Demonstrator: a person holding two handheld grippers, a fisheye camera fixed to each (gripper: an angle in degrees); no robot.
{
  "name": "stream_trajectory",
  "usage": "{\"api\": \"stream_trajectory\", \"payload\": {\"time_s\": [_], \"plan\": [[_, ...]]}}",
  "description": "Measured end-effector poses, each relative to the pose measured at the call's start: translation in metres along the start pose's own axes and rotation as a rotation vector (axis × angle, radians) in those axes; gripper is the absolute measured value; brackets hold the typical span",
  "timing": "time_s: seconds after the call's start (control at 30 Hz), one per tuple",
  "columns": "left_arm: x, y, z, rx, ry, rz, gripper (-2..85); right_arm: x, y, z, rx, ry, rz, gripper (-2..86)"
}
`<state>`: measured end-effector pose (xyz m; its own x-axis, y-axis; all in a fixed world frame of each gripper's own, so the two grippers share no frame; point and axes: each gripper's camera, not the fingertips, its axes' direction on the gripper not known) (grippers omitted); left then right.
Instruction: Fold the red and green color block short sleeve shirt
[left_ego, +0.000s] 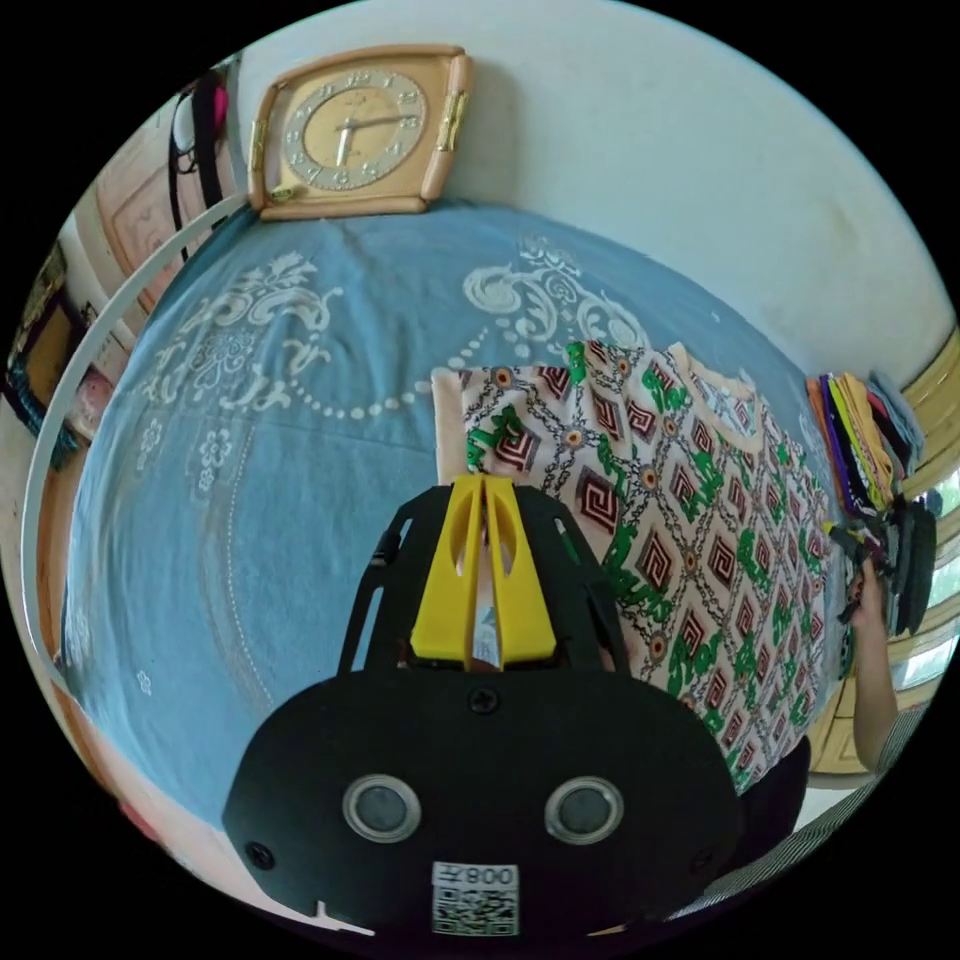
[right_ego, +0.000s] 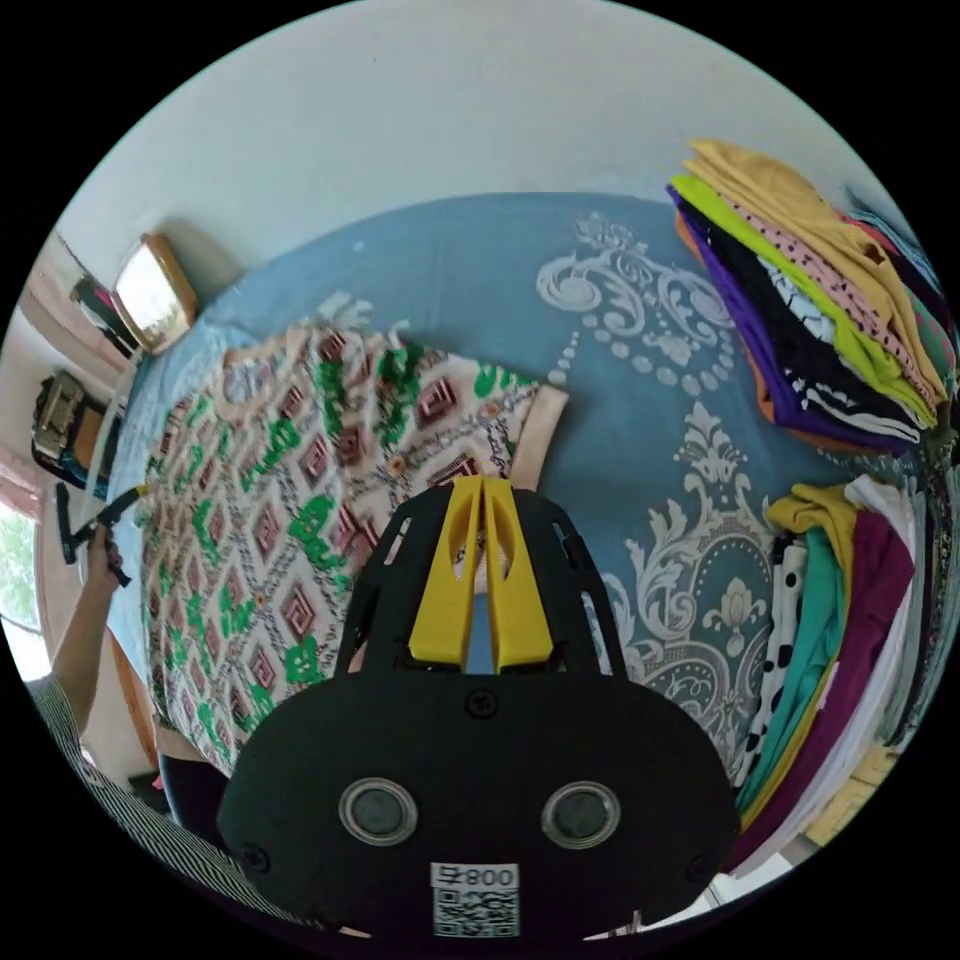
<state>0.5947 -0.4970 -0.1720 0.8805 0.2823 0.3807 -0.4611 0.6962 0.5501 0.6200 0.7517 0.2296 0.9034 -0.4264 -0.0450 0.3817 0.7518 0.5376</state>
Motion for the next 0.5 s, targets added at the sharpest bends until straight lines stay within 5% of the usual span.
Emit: {"api": "stream_trajectory", "payload": {"time_s": [0.2,0.33,0.5], "plan": [[0.014,0.027,-0.019,0.097,0.024,0.011,0.1,0.015,0.031,-0.039,0.136,-0.053,0.05,-0.4],[0.025,0.049,0.023,-0.075,0.008,0.037,0.1,0.018,0.062,-0.021,0.022,-0.036,0.019,-0.4],[0.04,0.059,0.001,0.037,0.079,-0.042,0.2,0.034,0.092,-0.033,0.067,-0.054,0.065,-0.4]]}}
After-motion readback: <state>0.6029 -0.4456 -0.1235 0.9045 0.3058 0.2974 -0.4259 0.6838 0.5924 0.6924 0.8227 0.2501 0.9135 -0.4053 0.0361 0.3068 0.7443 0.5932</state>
